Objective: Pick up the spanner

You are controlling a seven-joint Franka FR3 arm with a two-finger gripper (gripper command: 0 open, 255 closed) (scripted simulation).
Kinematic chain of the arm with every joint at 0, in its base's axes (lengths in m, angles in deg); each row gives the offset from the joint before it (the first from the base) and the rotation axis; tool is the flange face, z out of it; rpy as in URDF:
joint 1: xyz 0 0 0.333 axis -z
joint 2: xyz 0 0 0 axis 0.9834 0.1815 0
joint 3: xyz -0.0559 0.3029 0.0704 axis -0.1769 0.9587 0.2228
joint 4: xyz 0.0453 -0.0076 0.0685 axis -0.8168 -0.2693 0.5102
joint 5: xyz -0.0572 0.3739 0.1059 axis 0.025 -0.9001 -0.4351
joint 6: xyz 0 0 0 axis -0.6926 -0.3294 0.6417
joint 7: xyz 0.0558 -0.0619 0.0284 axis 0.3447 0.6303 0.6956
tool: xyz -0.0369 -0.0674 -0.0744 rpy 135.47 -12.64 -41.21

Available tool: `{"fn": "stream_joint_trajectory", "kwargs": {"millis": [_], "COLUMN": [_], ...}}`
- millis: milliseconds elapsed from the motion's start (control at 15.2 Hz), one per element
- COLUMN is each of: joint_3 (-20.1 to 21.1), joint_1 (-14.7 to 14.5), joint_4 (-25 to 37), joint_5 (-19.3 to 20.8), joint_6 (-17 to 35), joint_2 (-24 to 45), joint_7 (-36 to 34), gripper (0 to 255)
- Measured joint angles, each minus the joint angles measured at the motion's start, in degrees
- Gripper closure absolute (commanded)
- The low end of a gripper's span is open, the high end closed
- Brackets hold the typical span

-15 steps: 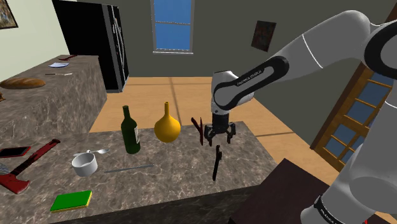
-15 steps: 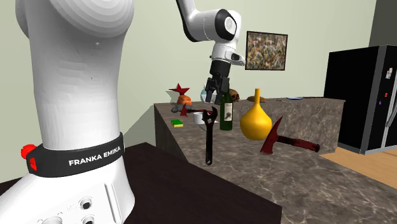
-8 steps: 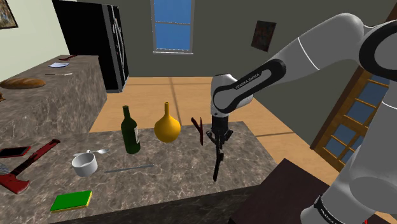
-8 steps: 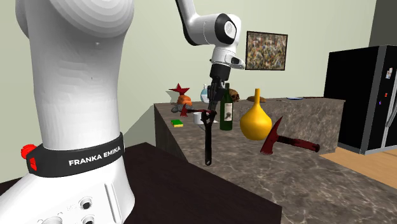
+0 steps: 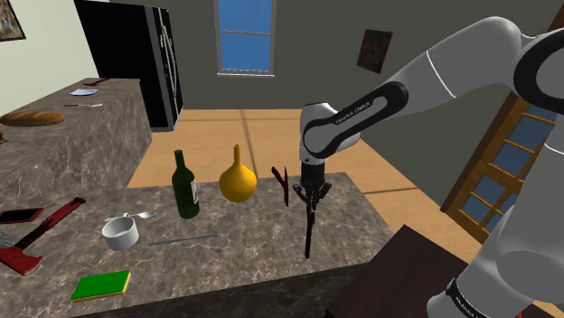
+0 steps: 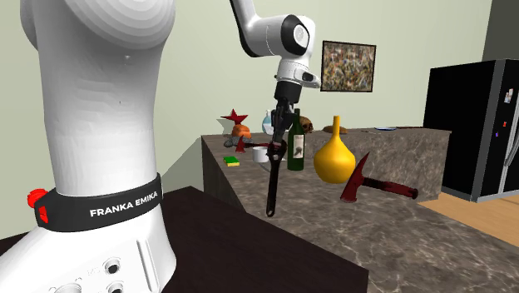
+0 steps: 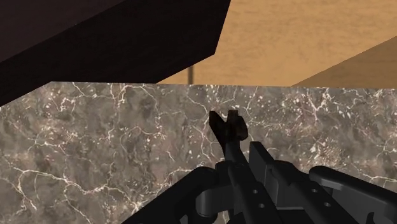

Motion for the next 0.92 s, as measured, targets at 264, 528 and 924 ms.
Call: {"fn": "stream_joint_trajectory", "kwargs": {"millis": [264,528,924], "joint_3": [0.0,0.0,-0.1], "joint_1": [0.1,0.2,0.3], "joint_4": [0.7,2.0,3.5], "joint_5": [-0.1,-0.1,-0.2], "joint_6": [-2.6,-5.5,-9.8], "joint_2": [-2.0,-3.5,-6.4], "joint_7": [-0.1,-0.3,-0.5], "gripper": [255,255,255]}}
